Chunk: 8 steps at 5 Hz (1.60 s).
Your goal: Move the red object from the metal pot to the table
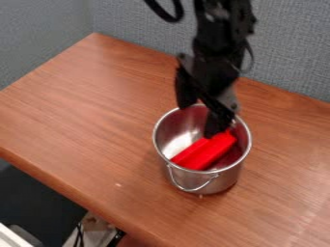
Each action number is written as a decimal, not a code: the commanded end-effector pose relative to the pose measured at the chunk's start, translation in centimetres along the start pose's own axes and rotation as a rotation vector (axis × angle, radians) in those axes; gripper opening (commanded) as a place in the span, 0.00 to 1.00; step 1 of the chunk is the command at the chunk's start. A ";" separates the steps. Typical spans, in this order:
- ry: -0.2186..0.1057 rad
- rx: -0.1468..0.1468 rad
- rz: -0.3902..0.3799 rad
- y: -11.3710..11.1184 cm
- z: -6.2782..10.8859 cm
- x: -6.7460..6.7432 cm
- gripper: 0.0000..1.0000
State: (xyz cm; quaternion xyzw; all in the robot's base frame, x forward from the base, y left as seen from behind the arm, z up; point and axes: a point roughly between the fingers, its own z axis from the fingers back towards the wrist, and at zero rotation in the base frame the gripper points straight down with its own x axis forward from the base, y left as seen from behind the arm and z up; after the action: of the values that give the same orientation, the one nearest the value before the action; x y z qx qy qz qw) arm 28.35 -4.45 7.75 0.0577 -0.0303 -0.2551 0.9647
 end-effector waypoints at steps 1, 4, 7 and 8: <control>-0.039 0.015 -0.027 -0.7 0.4 1.1 1.00; 0.000 0.076 0.192 -1.3 -1.8 0.9 1.00; -0.009 0.083 0.132 3.4 -4.9 0.5 1.00; -0.046 0.048 0.108 2.5 -4.9 -0.2 1.00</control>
State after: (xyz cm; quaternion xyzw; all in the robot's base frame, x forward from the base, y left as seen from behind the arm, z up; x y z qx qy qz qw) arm 30.16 -2.10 3.14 0.0730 -0.0628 -0.2060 0.9738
